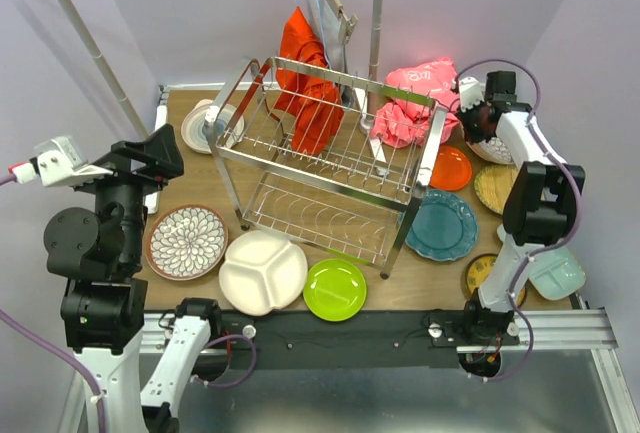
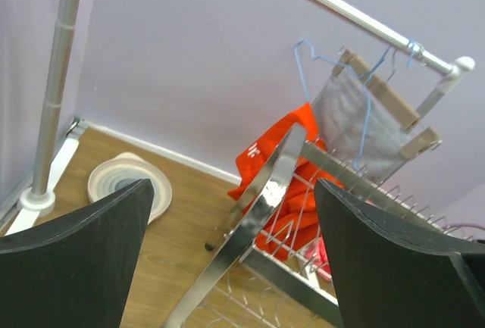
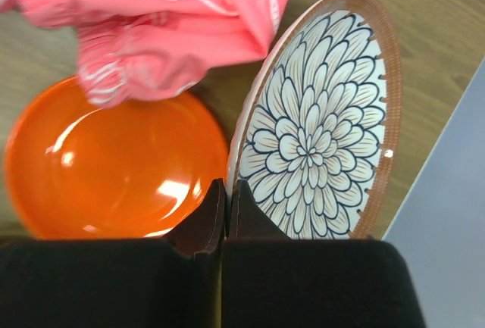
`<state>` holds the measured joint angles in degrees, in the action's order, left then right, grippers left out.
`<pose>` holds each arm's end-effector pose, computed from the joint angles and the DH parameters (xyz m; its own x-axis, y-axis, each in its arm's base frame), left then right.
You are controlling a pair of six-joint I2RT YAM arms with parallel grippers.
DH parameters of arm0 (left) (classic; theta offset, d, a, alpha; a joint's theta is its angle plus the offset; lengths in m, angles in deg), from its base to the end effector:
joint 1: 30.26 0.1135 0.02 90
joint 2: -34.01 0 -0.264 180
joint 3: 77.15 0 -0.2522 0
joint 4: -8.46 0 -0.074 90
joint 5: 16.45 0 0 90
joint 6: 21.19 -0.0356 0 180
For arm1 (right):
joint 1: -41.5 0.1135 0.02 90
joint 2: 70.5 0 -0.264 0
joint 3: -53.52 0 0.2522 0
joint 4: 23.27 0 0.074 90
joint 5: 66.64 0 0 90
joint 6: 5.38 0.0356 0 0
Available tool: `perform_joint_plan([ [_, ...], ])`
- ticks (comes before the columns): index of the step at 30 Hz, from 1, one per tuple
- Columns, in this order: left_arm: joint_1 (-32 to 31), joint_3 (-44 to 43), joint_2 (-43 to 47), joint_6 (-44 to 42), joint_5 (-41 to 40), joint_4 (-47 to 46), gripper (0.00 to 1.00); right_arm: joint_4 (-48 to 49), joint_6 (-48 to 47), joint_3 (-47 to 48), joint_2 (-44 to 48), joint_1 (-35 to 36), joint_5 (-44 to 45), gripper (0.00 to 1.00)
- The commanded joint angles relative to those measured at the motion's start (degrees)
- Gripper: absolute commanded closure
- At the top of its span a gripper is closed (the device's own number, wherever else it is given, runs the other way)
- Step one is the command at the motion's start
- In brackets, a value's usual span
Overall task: Load the plates into the dish rack
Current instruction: Grab a plate with the right arm
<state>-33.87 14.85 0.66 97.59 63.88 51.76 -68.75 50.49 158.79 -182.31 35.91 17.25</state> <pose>0.0526 0.0027 0.4858 0.2214 -0.4895 -0.8434 0.0049 0.8654 -0.5010 0.4343 -0.0387 0.2436 -0.6671 -0.4953 -0.5565 -0.4139 0.8675 -0.2758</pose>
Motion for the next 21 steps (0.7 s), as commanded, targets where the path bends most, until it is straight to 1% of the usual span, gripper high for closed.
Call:
perform_joint_plan([
  [1, -0.2, -4.8, -3.1, 1.8, 4.0, -3.2, 0.04, 0.2, 5.2, -0.8, 9.8, -0.7, -2.1, 0.99],
  [6, -0.2, -8.9, -6.6, 3.7, 9.4, -6.1, 0.05, 0.1, 8.9, -1.6, 16.3, -1.4, -4.4, 0.99],
  [7, -0.2, -9.6, -8.0, 4.2, 12.5, -6.5, 0.05, 0.1, 9.8, -1.8, 18.3, -1.4, -5.1, 0.99],
  [14, -0.2, -15.8, -14.3, 6.5, 21.7, -10.2, 0.06, 0.0, 14.1, -1.2, 26.7, -1.4, -8.4, 0.99],
  [21, -0.2, -19.3, -19.7, 12.5, 33.6, -17.8, 0.06, 0.1, 14.3, 4.6, 32.4, -1.4, -12.6, 0.99],
])
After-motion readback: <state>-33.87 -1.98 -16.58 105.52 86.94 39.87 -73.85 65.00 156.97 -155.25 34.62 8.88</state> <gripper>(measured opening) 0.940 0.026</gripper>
